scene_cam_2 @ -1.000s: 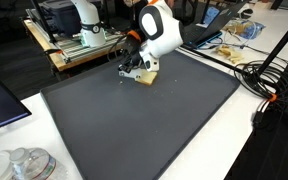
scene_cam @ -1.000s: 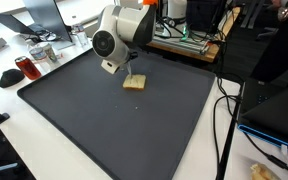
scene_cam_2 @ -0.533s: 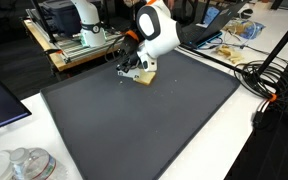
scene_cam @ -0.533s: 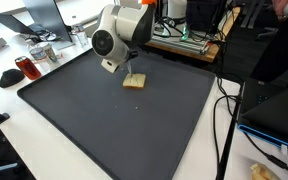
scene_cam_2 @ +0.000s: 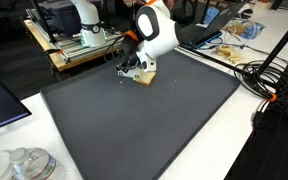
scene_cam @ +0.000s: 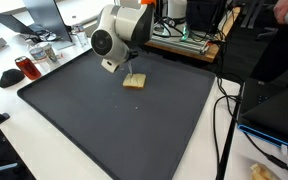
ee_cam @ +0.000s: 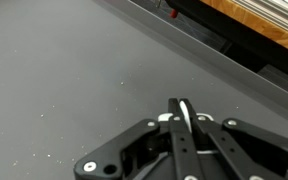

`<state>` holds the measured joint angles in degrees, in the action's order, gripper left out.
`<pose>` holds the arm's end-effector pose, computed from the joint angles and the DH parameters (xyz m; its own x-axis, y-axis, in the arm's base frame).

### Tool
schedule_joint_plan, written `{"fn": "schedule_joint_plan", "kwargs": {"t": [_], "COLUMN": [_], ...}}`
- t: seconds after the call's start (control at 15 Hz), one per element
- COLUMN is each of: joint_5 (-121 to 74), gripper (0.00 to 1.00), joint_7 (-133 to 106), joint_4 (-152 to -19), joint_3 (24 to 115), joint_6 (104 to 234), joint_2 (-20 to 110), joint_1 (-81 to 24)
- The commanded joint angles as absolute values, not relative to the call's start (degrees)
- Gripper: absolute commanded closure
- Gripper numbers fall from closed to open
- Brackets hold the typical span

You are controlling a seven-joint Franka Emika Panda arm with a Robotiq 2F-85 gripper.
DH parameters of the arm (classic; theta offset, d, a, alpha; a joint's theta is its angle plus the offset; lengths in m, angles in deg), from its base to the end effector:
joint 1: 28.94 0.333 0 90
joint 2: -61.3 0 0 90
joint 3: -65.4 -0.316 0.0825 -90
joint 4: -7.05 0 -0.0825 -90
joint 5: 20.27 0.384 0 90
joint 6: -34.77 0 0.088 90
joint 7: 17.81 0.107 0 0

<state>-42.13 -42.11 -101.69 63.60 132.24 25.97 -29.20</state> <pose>0.5310 -0.0207 0.1466 0.4860 0.4501 -0.7491 0.5717 -0.8121 -0.1170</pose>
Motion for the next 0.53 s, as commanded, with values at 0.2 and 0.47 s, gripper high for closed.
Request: {"fn": "schedule_joint_plan", "kwargs": {"t": [0.2, 0.47], "joint_5": [-39.7, -40.5], "gripper": [0.99, 0.99], "joint_7": [-39.4, -39.6], "joint_4": [-102.5, -104.2], "joint_3": [62.7, 63.3], "joint_6": [140.5, 141.8], "joint_2": [22.0, 21.6], "joint_1": [-30.9, -31.9]}}
